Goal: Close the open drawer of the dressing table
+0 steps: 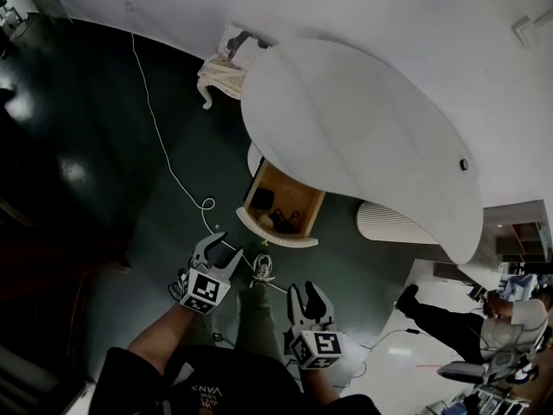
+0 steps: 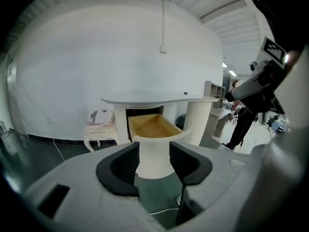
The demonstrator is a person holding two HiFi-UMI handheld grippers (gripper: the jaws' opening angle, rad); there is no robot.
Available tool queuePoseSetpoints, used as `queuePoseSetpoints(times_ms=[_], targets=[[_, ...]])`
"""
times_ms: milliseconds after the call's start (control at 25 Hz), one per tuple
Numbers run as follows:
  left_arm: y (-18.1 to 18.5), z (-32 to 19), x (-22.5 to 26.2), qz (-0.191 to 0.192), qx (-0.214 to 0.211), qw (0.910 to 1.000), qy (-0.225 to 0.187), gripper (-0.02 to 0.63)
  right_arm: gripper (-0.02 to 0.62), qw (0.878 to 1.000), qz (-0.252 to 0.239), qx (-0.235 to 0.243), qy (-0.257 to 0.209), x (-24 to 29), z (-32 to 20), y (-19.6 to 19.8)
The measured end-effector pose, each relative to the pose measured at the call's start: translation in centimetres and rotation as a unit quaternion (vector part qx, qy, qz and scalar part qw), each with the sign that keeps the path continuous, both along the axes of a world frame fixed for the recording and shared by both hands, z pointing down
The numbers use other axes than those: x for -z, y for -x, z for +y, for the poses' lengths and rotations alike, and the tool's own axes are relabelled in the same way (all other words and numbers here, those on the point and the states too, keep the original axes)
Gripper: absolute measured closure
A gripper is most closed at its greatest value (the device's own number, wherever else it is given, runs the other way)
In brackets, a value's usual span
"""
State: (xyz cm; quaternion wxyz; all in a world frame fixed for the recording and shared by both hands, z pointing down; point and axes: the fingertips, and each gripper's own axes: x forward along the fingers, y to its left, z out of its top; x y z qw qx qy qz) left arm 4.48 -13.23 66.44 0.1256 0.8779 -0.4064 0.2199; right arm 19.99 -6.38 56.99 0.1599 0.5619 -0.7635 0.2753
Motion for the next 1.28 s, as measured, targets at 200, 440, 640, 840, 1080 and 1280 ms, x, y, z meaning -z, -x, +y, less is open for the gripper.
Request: queuePoseSetpoints(times_ms=[200, 440, 640, 840, 1080, 1280], targets=[[-0.9, -1.3, -1.8, -0.007, -0.004, 0.9999, 0.009, 0.402, 0.434, 1.0, 0.003, -0.001, 0.005, -0.8, -0.9, -0.6], [-2.3, -2.4, -3.5, -0.009, -0.014, 0.9995, 0.025, 0.4, 0.434, 1.0, 0.004, -0.004, 0.011, -1.3, -1.4, -1.0], [-3.9, -3.8, -4.1, -0.01, -0.017, 0.9994, 0.028, 0.4, 0.434, 1.0, 0.003, -0.004, 0.011, -1.3, -1.6, -1.6], [-4.4, -4.0, -4.1, -0.004, -0.014, 0.9996, 0.026, 0.401, 0.434, 1.0, 0.003, -0.01, 0.006, -1.1, -1.6, -2.6], [-4.7, -5.1, -4.2, -0.003, -0.005, 0.9997, 0.025, 0.4, 0.434, 1.0, 0.006, -0.004, 0.007, -1.1, -2.0, -3.0], [-5.2, -6.8, -4.4, -0.001, 0.006, 0.9998, 0.02, 0.402, 0.436, 1.0, 0.01, 0.015, 0.008, -1.2, -3.0, -2.9]])
